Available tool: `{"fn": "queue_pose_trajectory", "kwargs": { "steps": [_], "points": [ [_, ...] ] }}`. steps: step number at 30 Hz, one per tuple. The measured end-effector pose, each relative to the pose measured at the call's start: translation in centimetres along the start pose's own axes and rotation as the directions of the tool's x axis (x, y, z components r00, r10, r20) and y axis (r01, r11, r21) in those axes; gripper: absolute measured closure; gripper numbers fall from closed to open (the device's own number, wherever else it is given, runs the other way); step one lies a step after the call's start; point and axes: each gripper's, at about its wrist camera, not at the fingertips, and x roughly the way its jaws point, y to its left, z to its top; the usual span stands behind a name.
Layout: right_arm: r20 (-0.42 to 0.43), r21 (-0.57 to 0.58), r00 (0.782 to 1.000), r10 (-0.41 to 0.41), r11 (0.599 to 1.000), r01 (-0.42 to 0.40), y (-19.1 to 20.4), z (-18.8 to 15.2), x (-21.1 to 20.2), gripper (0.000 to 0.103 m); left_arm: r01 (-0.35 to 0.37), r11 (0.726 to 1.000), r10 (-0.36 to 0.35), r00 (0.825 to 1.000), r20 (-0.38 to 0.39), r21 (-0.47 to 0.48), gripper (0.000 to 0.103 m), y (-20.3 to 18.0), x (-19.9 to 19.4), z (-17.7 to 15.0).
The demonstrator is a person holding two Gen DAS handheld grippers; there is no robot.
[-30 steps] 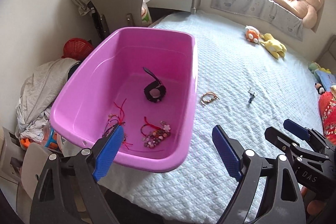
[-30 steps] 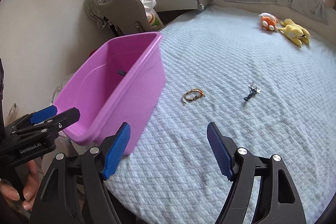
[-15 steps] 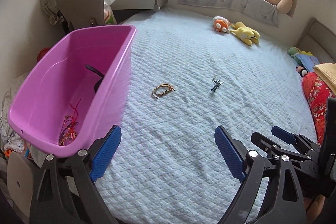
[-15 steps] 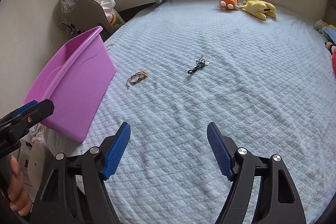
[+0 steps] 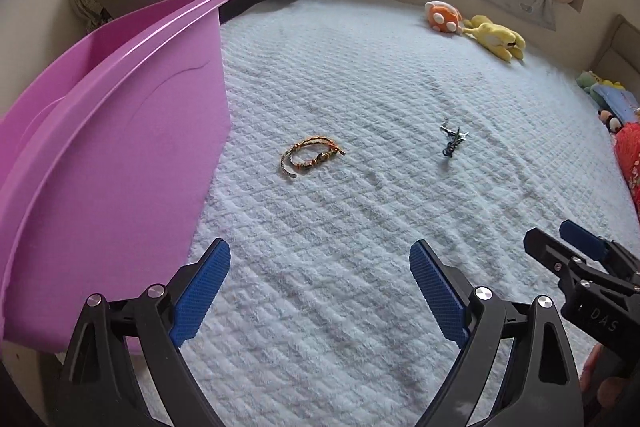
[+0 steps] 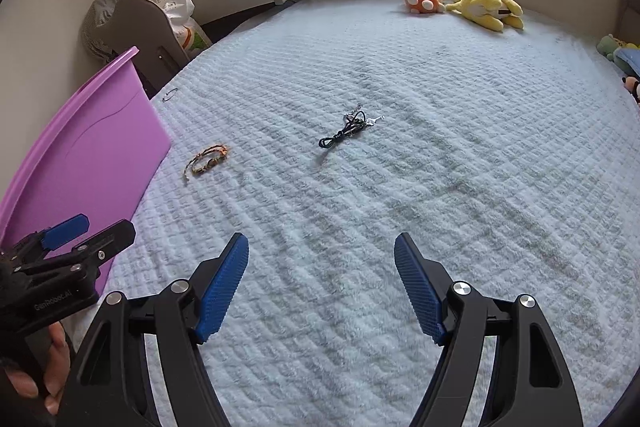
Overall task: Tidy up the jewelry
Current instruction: 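Move right tool toward black cord keychain while left tool approaches beaded braided bracelet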
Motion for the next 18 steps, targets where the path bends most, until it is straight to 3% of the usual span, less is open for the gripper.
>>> {"fn": "queue_pose_trajectory", "kwargs": {
  "steps": [9, 18],
  "points": [
    [-0.011, -0.021, 1.000, -0.003, 1.000, 0.003, 0.1, 3.1, 5.0, 0.031, 0.007, 1.000, -0.008, 0.999, -0.050, -0.022, 0.013, 0.0, 5.9, 2.9],
    [-0.016, -0.019, 1.000, 0.006, 1.000, -0.006, 0.1, 5.3, 9.4, 0.031, -0.040, 0.999, 0.039, 0.998, -0.049, -0.030, 0.013, 0.8, 9.6, 5.0]
  ]
}}
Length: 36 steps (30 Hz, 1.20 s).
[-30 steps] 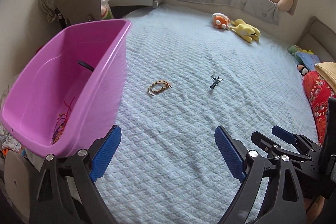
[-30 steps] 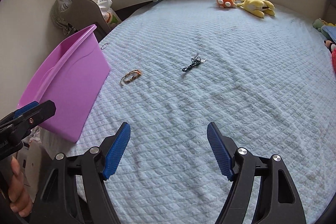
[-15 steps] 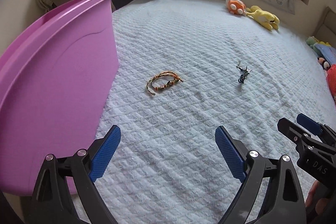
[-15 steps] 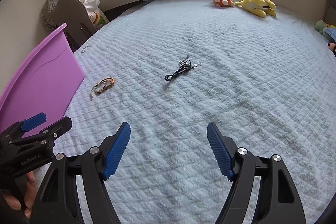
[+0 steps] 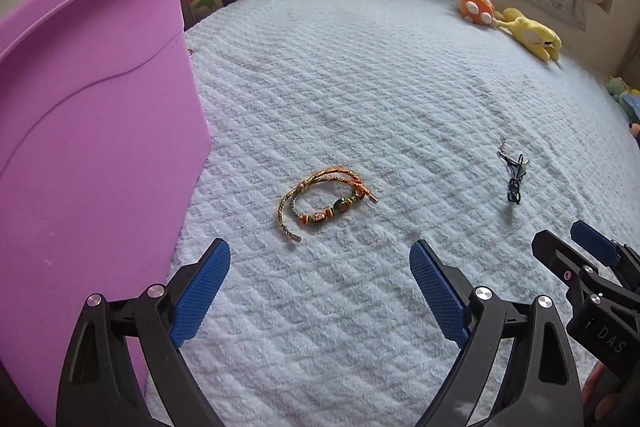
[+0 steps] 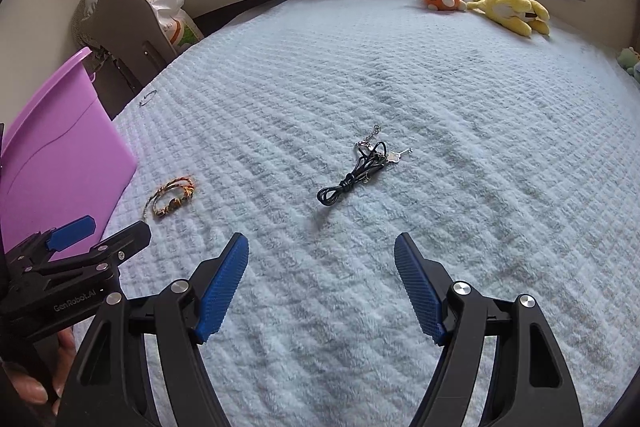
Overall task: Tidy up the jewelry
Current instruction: 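Move right tool toward black cord keychain while left tool approaches beaded braided bracelet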
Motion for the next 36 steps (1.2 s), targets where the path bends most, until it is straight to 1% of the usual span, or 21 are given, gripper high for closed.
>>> {"fn": "queue_pose_trajectory", "kwargs": {
  "steps": [9, 18, 21, 29, 36],
  "points": [
    [-0.027, 0.020, 1.000, -0.012, 1.000, 0.013, -1.2, 1.2, 3.4, 0.031, -0.024, 1.000, 0.024, 1.000, -0.018, -0.012, 0.013, 0.0, 3.4, 1.1],
    [-0.048, 0.036, 0.998, -0.041, 0.998, 0.042, -2.4, 2.5, 5.9, 0.031, -0.039, 0.999, 0.039, 0.999, -0.034, -0.026, 0.013, 0.1, 5.7, 1.9],
    [-0.046, 0.037, 0.998, -0.042, 0.998, 0.044, -2.6, 2.6, 6.3, 0.031, -0.041, 0.999, 0.040, 0.998, -0.039, -0.027, 0.013, 0.0, 6.3, 2.0],
    [-0.031, 0.008, 0.997, -0.066, 0.998, 0.066, -2.4, 3.1, 7.4, 0.031, -0.050, 0.999, 0.050, 0.998, -0.024, -0.013, 0.013, -0.9, 7.5, 2.8],
    [-0.013, 0.003, 0.997, -0.081, 0.997, 0.081, -2.6, 3.5, 8.2, 0.031, -0.059, 0.998, 0.059, 0.998, -0.006, -0.025, 0.007, -1.1, 8.4, 3.2]
  ]
}}
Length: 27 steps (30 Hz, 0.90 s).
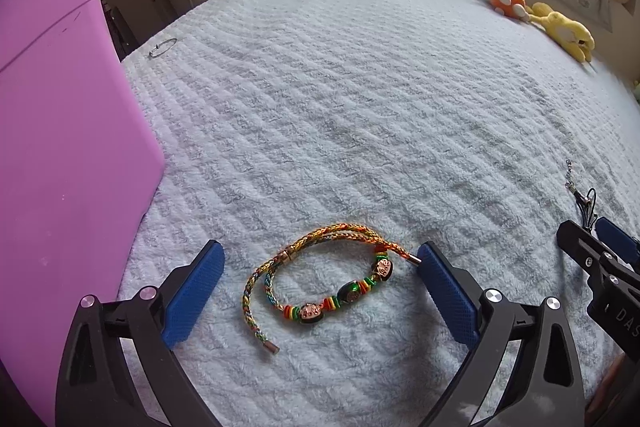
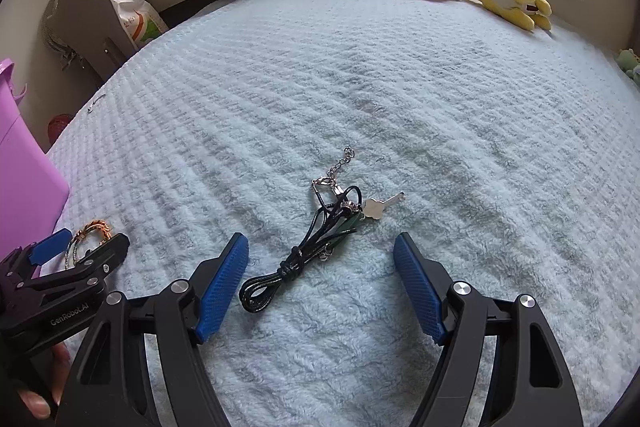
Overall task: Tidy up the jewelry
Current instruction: 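Move right tool toward black cord keychain while left tool approaches beaded braided bracelet, then close right tool on black cord keychain while left tool closes on beaded bracelet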
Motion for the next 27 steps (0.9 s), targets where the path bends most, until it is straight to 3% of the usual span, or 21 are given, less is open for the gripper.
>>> {"fn": "queue_pose_trajectory", "kwargs": {
  "steps": [8, 11, 15, 17, 19, 22, 27],
  "points": [
    [-0.008, -0.040, 0.999, -0.041, 0.998, 0.041, 0.9, 0.1, 0.3, 0.034, 0.035, 0.999, -0.035, 0.999, -0.002, -0.005, 0.009, 0.4, 0.1, -0.1],
    [-0.011, -0.050, 0.999, -0.045, 0.998, 0.044, 1.4, -0.1, 0.2, 0.039, 0.044, 0.999, -0.044, 0.999, 0.005, 0.006, 0.018, 0.3, -0.2, -0.4],
    [-0.009, -0.071, 0.999, -0.039, 0.997, 0.038, 1.8, -0.3, -0.3, 0.058, 0.044, 0.998, -0.045, 0.999, 0.014, 0.040, 0.033, -0.3, -0.8, -0.8],
    [-0.008, -0.083, 0.999, -0.032, 0.996, 0.032, 2.1, -0.3, -0.4, 0.073, 0.056, 0.998, -0.057, 0.998, 0.014, 0.034, 0.044, -0.2, -1.2, -0.9],
    [-0.007, -0.082, 0.999, -0.032, 0.996, 0.032, 2.1, -0.4, -0.6, 0.087, 0.071, 0.997, -0.072, 0.997, 0.016, 0.028, 0.070, -0.1, -1.6, -1.1],
    [-0.010, -0.059, 1.000, -0.012, 0.998, 0.011, 1.7, -0.5, -1.1, 0.092, 0.078, 0.996, -0.078, 0.997, 0.015, 0.034, 0.088, -0.2, -2.2, -1.5],
    [-0.011, -0.019, 0.999, 0.035, 0.999, -0.035, 1.2, -1.6, -2.8, 0.093, 0.127, 0.992, -0.127, 0.992, -0.004, 0.019, 0.091, 0.0, -3.4, -2.3]
  ]
}}
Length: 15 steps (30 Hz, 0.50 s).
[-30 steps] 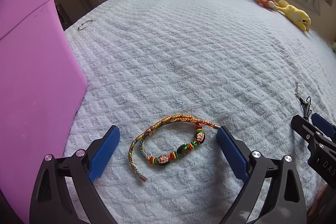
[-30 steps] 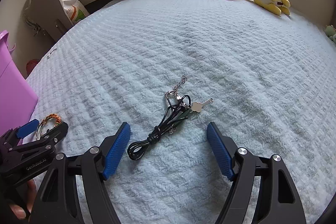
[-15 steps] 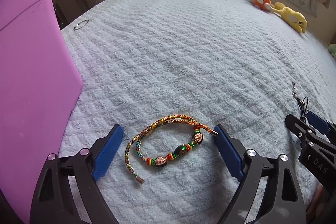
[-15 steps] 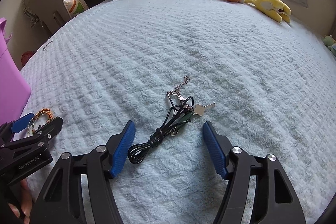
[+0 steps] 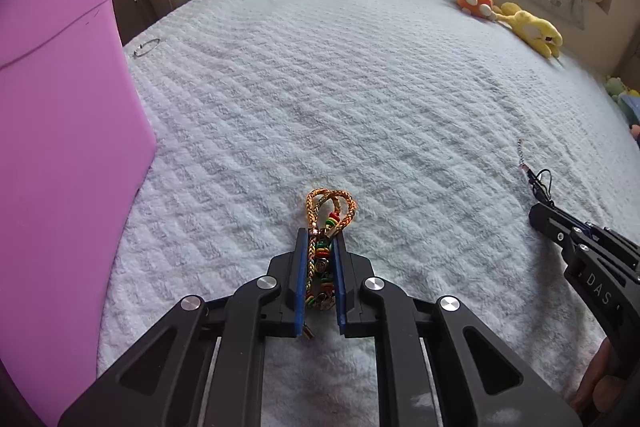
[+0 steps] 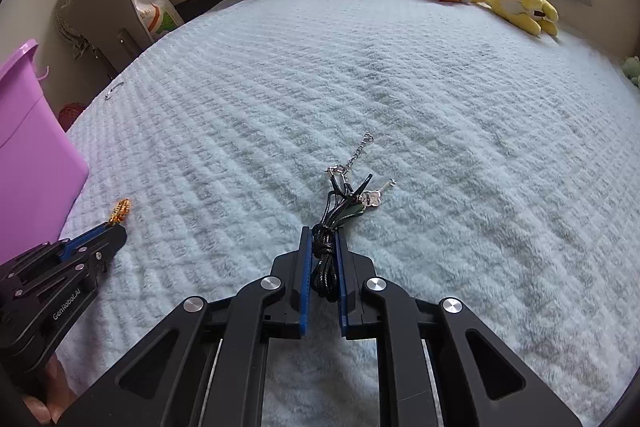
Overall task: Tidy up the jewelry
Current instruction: 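Close right tool on black cord keychain while left tool closes on beaded bracelet, then carry the keychain and beaded bracelet over the pink tub with both tools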
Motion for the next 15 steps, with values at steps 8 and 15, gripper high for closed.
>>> {"fn": "queue_pose_trajectory", "kwargs": {
  "steps": [8, 15],
  "points": [
    [-0.014, 0.099, 0.998, 0.059, 0.993, -0.057, -0.9, -3.3, -3.7, 0.093, 0.070, 0.997, -0.070, 0.998, -0.008, 0.031, 0.092, -1.3, -4.1, -2.0],
    [-0.027, 0.143, 0.996, 0.079, 0.987, -0.075, -0.5, -6.2, -7.5, 0.093, 0.095, 0.994, -0.094, 0.995, -0.020, 0.054, 0.092, -1.7, -8.0, -4.3]
  ]
}}
